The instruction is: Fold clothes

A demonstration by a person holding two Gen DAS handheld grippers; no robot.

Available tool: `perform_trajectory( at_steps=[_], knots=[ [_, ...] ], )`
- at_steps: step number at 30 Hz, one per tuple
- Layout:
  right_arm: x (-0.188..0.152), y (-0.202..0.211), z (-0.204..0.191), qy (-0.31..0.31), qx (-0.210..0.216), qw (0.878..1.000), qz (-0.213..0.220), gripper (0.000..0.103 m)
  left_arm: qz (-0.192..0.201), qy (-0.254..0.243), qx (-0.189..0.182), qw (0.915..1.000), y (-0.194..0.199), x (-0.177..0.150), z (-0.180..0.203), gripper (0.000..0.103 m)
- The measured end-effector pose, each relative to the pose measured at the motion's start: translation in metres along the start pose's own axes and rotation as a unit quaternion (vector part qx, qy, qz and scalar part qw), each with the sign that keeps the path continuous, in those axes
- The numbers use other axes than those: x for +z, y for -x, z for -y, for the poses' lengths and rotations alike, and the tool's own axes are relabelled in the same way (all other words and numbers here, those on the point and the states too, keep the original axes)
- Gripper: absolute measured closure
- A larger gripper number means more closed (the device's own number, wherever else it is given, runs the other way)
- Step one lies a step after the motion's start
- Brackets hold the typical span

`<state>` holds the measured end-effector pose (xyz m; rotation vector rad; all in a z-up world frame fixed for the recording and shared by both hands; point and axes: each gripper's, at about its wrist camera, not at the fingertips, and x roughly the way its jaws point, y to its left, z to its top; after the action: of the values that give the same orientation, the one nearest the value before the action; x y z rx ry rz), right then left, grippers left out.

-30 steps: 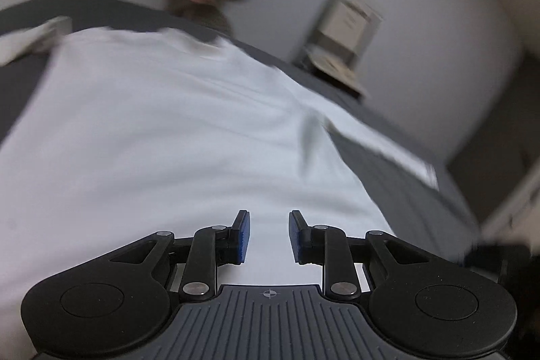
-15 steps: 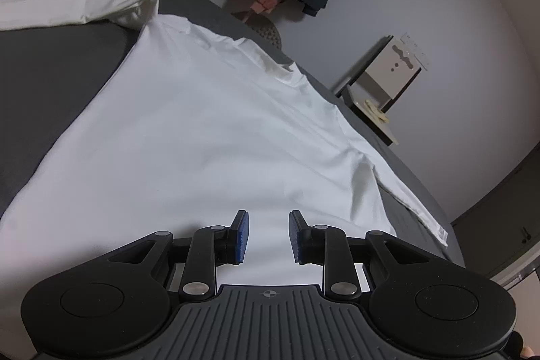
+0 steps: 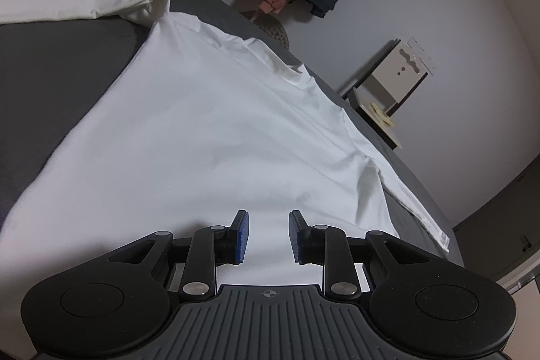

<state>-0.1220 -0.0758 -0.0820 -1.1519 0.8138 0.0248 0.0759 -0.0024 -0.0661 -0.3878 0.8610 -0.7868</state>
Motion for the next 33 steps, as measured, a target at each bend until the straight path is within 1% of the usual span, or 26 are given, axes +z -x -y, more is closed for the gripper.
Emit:
perform_trajectory(
  at_steps=[3,5,6,8,11,16,18,20,21,22,24,26,28,29,30,31,32,33],
  knots=[
    [0.003,-0.003,-0.002,0.001,-0.009,1.0,0.007,0.077,-0.002,0.007,0.007,0.9999,0.0,0.0,-0.003,0.078],
    [0.003,-0.003,-0.005,0.008,-0.016,1.0,0.014,0.079,-0.004,0.007,0.009,0.9999,0.0,-0.001,-0.004,0.078],
    [0.002,-0.002,-0.007,0.012,-0.019,1.0,0.018,0.086,-0.005,0.007,0.01,0.9999,0.0,-0.001,-0.005,0.078],
    [0.001,-0.003,-0.005,0.008,-0.004,1.0,0.024,0.1,-0.006,0.008,0.012,0.9999,0.0,-0.001,-0.005,0.078],
    [-0.003,0.004,0.001,-0.008,0.025,0.999,0.039,0.101,-0.006,0.009,0.013,0.9999,0.001,-0.001,-0.006,0.078],
    [-0.011,0.02,0.005,0.004,0.041,0.997,0.064,0.101,-0.007,0.008,0.014,0.9998,0.001,-0.001,-0.006,0.078],
    [-0.013,0.018,0.003,0.012,0.046,0.997,0.055,0.101,-0.01,0.006,0.016,0.9998,0.0,-0.001,-0.006,0.078],
    [-0.011,0.013,-0.003,0.014,0.051,0.998,0.03,0.1,-0.014,0.003,0.018,0.9997,-0.001,-0.002,-0.005,0.078],
    [-0.011,0.015,-0.004,0.013,0.043,0.998,0.031,0.093,-0.015,0.002,0.018,0.9997,-0.002,-0.002,-0.005,0.078],
    [-0.011,0.016,-0.004,0.01,0.036,0.999,0.032,0.088,-0.017,0.002,0.018,0.9997,-0.002,-0.003,-0.005,0.078],
    [-0.013,0.023,0.004,-0.013,0.038,0.999,0.027,0.068,-0.019,0.0,0.02,0.9996,-0.003,-0.003,-0.005,0.078],
    [-0.016,0.03,0.016,-0.039,0.041,0.998,0.015,0.057,-0.019,-0.002,0.023,0.9995,-0.003,-0.003,-0.005,0.078],
    [-0.028,0.035,0.04,-0.096,0.051,0.994,-0.016,0.056,-0.018,-0.003,0.024,0.9995,-0.003,-0.003,-0.004,0.078],
    [-0.036,0.036,0.055,-0.143,0.059,0.987,-0.04,0.055,-0.019,-0.002,0.023,0.9996,-0.003,-0.003,-0.004,0.078],
    [-0.051,0.031,0.074,-0.211,0.07,0.973,-0.066,0.055,-0.021,-0.003,0.022,0.9995,-0.004,-0.003,-0.003,0.078],
    [-0.067,0.027,0.094,-0.277,0.08,0.953,-0.092,0.055,-0.023,-0.005,0.021,0.9995,-0.005,-0.004,-0.002,0.078],
    [-0.083,0.023,0.114,-0.344,0.092,0.927,-0.116,0.056,-0.025,-0.01,0.018,0.9995,-0.007,-0.005,0.001,0.078],
    [-0.11,0.017,0.129,-0.432,0.116,0.885,-0.133,0.056,-0.028,-0.016,0.015,0.9994,-0.009,-0.006,0.004,0.078]
  ],
)
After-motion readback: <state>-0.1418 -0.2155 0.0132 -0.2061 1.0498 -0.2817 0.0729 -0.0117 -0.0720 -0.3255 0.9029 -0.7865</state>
